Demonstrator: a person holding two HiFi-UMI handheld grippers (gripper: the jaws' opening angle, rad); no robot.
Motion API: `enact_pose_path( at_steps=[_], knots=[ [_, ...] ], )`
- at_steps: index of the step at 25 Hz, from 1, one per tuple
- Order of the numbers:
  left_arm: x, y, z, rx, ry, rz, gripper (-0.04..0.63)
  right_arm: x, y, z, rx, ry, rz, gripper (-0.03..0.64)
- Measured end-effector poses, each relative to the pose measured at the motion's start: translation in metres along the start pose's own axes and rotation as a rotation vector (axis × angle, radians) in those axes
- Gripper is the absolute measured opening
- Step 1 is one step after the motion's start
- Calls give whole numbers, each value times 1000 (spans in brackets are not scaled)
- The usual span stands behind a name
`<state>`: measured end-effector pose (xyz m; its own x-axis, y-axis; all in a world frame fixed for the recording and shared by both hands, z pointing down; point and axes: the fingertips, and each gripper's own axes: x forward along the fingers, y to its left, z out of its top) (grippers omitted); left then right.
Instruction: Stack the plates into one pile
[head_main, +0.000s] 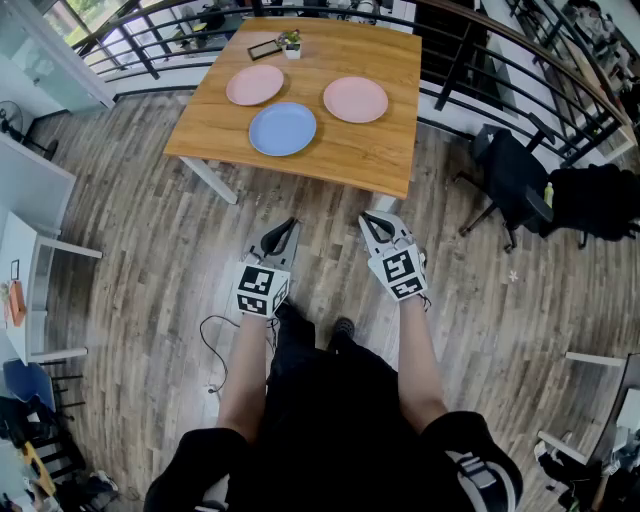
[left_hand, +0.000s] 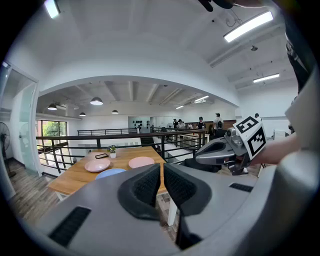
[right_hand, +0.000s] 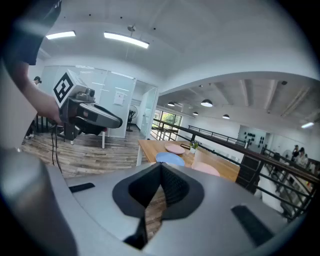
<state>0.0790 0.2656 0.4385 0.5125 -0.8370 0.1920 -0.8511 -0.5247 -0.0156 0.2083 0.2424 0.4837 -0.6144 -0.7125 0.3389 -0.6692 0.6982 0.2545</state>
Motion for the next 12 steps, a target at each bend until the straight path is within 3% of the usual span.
enact_pose_path(
  at_steps=[12],
  knots=[
    [2, -16, 0, -25, 13, -36, 25, -9, -1, -4, 22, -7, 15, 8]
  ],
)
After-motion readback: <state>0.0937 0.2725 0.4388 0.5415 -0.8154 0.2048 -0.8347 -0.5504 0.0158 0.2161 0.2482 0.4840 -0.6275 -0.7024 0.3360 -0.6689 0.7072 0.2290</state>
